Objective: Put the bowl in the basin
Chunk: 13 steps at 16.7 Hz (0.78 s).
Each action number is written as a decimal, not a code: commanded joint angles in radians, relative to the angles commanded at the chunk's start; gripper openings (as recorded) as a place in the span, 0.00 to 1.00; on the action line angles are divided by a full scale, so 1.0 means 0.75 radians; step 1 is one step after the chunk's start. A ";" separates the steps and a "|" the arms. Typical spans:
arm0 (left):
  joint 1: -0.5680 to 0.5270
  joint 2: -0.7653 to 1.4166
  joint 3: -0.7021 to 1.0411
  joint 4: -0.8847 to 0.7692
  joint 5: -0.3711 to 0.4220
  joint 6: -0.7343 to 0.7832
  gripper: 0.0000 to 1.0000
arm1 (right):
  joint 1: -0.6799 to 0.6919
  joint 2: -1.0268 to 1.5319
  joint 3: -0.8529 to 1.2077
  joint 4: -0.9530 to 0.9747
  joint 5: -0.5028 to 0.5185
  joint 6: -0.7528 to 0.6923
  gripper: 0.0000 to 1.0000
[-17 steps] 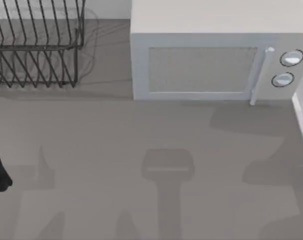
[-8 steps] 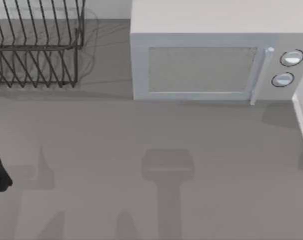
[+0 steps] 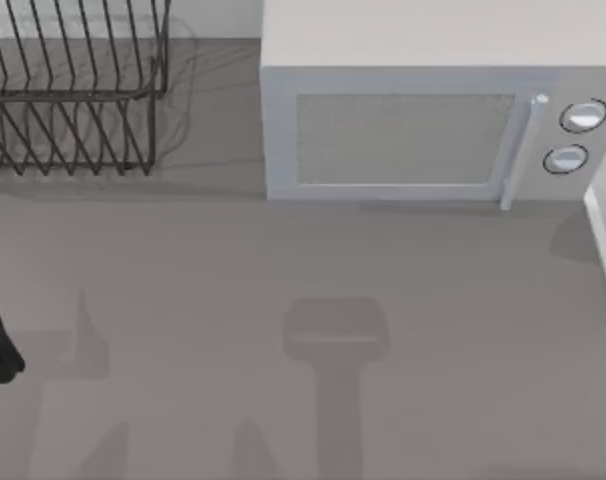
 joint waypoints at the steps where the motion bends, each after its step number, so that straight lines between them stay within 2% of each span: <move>1: 0.000 0.000 0.000 0.000 0.000 0.000 1.00 | 0.000 0.000 0.000 0.000 0.000 0.000 0.00; 2: 0.000 0.000 0.000 0.000 0.000 0.000 1.00 | 0.000 0.000 0.000 0.000 0.000 0.000 0.00; 13: 0.000 0.000 0.000 0.000 0.000 0.000 1.00 | 0.000 0.000 0.000 0.000 0.000 0.000 0.83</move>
